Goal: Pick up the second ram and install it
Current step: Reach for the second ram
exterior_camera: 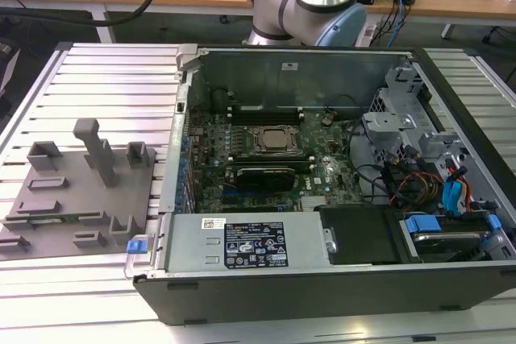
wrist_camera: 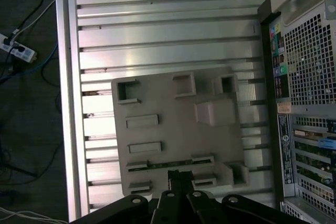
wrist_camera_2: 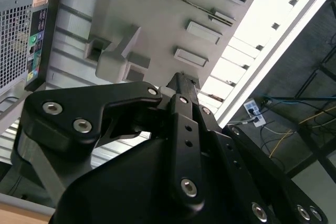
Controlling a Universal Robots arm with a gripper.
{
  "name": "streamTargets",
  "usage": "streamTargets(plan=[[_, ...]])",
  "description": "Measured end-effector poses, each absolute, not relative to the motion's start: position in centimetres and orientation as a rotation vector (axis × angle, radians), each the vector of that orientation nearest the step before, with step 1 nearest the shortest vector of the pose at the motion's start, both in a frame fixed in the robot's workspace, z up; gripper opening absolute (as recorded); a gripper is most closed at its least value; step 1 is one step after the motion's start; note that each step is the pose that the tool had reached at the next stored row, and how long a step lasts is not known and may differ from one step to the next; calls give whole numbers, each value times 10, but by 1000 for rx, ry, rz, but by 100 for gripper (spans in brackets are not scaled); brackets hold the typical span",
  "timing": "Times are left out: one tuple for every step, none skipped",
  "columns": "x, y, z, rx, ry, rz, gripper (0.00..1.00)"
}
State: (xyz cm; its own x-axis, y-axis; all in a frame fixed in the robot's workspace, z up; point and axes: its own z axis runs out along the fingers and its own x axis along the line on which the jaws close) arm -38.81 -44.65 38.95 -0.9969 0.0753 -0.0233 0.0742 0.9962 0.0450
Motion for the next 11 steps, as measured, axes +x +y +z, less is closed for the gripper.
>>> streamTargets(plan=[[-388,-447,389,117,3114,69,10],[-388,-449,389,117,3114,69,10],[-388,-451,389,117,3114,69,10],[-389,-453,388,117,3114,69,10],[-389,-458,388,117,3114,69,10],[-389,-462,388,117,3114,69,10],[-389,-465,387,117,3114,69,10],[-389,-468,387,117,3114,69,10],[-389,-468,387,117,3114,69,10],[-389,-468,387,117,3114,69,10],[-389,-468,387,117,3114,69,10]])
